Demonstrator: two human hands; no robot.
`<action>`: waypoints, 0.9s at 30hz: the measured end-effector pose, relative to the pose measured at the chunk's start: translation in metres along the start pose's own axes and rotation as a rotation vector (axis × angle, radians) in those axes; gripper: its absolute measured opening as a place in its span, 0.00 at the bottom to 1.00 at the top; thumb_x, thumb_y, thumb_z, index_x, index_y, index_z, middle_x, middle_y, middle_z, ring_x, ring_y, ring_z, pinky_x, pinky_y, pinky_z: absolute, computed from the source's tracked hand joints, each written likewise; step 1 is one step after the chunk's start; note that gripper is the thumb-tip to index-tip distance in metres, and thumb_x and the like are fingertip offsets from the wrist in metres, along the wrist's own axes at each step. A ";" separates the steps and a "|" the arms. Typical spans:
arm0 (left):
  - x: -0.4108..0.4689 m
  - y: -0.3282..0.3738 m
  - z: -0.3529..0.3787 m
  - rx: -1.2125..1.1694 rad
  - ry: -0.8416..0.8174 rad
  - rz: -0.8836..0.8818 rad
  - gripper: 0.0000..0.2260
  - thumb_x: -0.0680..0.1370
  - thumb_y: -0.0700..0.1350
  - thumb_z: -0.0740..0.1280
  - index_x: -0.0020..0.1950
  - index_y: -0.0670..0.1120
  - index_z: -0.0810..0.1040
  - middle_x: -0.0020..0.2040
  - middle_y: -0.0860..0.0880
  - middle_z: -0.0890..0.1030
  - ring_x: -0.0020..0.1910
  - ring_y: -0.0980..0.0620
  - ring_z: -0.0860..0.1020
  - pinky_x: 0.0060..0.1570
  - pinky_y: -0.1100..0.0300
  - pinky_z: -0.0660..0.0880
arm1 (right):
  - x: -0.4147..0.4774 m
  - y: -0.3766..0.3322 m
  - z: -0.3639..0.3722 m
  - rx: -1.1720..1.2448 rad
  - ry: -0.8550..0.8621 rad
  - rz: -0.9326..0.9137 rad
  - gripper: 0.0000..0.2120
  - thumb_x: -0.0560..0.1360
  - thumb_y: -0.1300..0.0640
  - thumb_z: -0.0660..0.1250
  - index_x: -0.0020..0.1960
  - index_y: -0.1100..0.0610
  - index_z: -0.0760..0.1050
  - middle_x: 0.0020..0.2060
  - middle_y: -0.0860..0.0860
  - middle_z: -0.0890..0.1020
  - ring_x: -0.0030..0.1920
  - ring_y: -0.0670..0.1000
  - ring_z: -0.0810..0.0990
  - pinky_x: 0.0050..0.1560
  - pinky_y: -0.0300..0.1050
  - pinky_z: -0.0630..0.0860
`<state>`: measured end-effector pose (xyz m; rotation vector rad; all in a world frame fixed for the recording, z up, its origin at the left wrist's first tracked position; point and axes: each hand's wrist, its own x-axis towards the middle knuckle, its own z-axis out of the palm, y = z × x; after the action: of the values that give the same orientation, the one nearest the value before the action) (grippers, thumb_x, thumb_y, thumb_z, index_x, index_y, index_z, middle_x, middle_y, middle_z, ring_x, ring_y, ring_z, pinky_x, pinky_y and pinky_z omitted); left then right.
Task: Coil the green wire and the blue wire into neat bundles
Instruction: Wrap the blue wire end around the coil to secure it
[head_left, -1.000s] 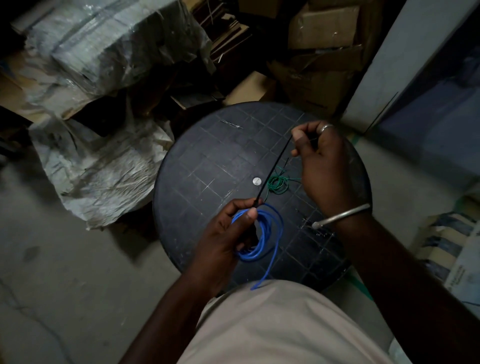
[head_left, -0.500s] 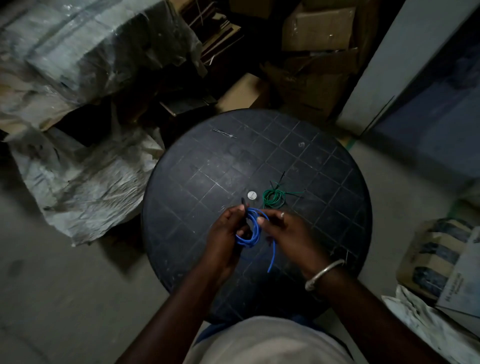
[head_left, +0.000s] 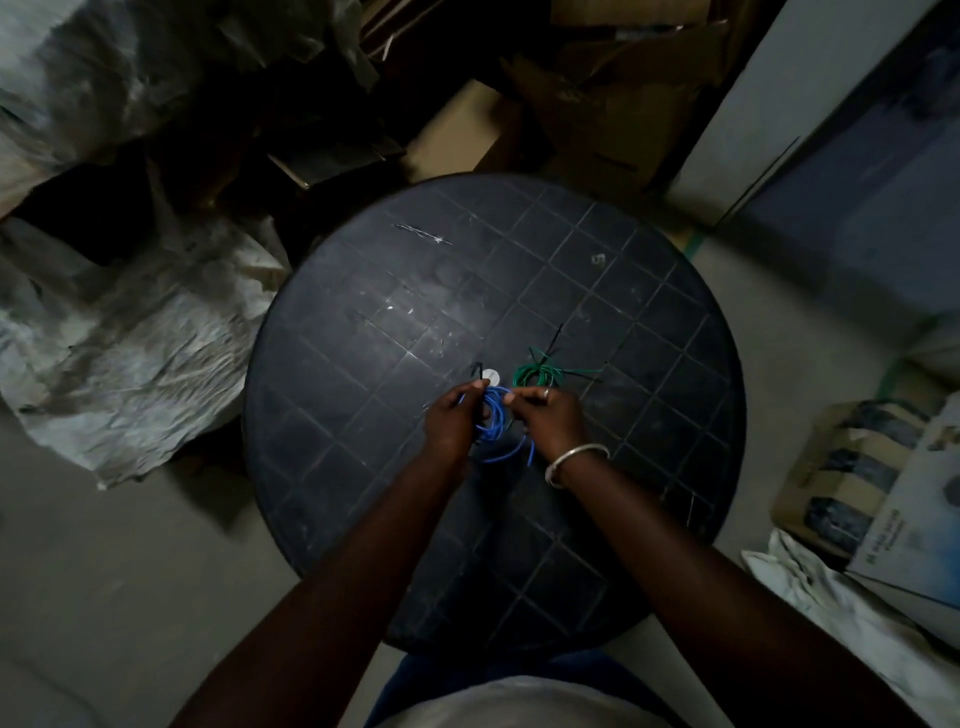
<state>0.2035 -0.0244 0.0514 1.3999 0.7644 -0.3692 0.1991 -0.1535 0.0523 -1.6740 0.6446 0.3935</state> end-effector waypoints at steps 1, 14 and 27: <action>0.012 -0.006 0.002 0.011 0.020 0.001 0.05 0.77 0.45 0.70 0.47 0.45 0.83 0.34 0.45 0.80 0.32 0.52 0.77 0.35 0.62 0.75 | 0.010 0.006 0.005 -0.009 0.007 0.022 0.09 0.75 0.65 0.72 0.54 0.67 0.83 0.36 0.52 0.83 0.30 0.36 0.77 0.33 0.27 0.73; 0.108 -0.065 0.012 0.397 0.020 0.111 0.09 0.75 0.43 0.70 0.50 0.39 0.85 0.45 0.40 0.86 0.41 0.55 0.83 0.45 0.64 0.74 | 0.085 0.063 0.026 -0.019 0.142 0.211 0.10 0.73 0.63 0.69 0.35 0.51 0.80 0.36 0.59 0.85 0.39 0.59 0.85 0.49 0.62 0.84; 0.106 -0.077 0.002 0.509 0.081 0.158 0.08 0.75 0.38 0.67 0.50 0.41 0.85 0.47 0.45 0.86 0.46 0.48 0.83 0.52 0.55 0.77 | 0.067 0.074 0.027 -0.185 0.139 0.153 0.09 0.76 0.64 0.67 0.54 0.60 0.82 0.52 0.60 0.85 0.54 0.58 0.84 0.57 0.47 0.79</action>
<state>0.2298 -0.0173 -0.0770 1.9502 0.6425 -0.4016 0.2092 -0.1479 -0.0507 -1.8449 0.8643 0.4597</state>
